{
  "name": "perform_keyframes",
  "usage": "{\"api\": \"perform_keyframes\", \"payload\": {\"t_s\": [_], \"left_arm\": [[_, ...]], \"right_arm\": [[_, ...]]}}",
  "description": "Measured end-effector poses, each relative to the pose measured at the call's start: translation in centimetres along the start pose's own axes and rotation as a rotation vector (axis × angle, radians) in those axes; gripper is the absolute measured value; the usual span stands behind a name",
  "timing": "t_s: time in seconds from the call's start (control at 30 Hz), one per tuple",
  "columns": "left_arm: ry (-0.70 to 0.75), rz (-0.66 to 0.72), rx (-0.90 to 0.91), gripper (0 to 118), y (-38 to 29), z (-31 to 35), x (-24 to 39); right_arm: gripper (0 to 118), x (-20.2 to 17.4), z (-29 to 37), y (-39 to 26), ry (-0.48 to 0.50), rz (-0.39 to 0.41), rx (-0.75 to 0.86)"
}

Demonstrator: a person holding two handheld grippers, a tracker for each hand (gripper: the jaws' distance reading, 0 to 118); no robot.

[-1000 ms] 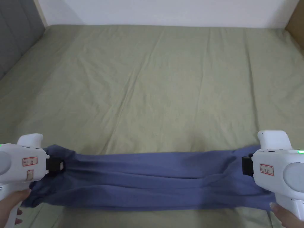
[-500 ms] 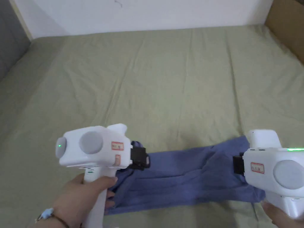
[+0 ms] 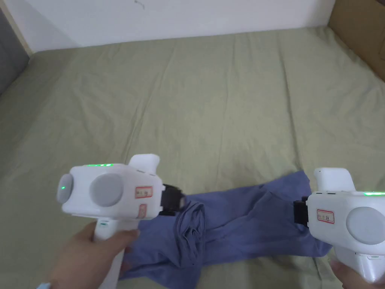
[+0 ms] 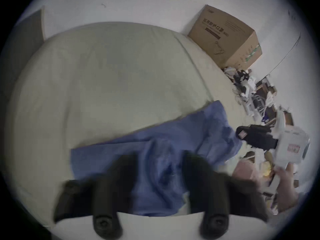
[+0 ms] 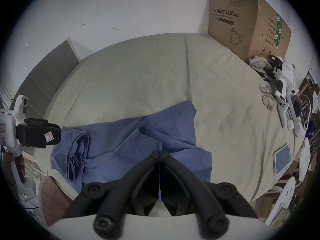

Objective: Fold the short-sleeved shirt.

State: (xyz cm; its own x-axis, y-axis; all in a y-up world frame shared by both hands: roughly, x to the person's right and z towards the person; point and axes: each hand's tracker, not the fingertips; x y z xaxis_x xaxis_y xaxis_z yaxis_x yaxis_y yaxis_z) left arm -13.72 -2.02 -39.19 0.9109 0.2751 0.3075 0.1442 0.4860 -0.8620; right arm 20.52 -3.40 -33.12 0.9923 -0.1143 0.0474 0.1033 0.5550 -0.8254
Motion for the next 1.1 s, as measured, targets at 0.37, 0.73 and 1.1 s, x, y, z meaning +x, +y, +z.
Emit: {"api": "perform_keyframes", "payload": {"t_s": [0.37,0.73,1.1], "left_arm": [[-0.093,0.055,-0.154,1,-2.6,-4.6,-0.2],[-0.339,0.149,-0.187,0,-1.5,-8.6,3.9],[-0.358,0.481,0.146,87,-4.8,1.9,-13.3]], "right_arm": [[2,0.0,-0.6,-0.3,0.012,0.004,-0.024],[2,0.7,-0.4,-0.2,-0.002,-0.007,-0.027],[2,0.1,-0.7,0.3,0.007,0.014,-0.028]]}}
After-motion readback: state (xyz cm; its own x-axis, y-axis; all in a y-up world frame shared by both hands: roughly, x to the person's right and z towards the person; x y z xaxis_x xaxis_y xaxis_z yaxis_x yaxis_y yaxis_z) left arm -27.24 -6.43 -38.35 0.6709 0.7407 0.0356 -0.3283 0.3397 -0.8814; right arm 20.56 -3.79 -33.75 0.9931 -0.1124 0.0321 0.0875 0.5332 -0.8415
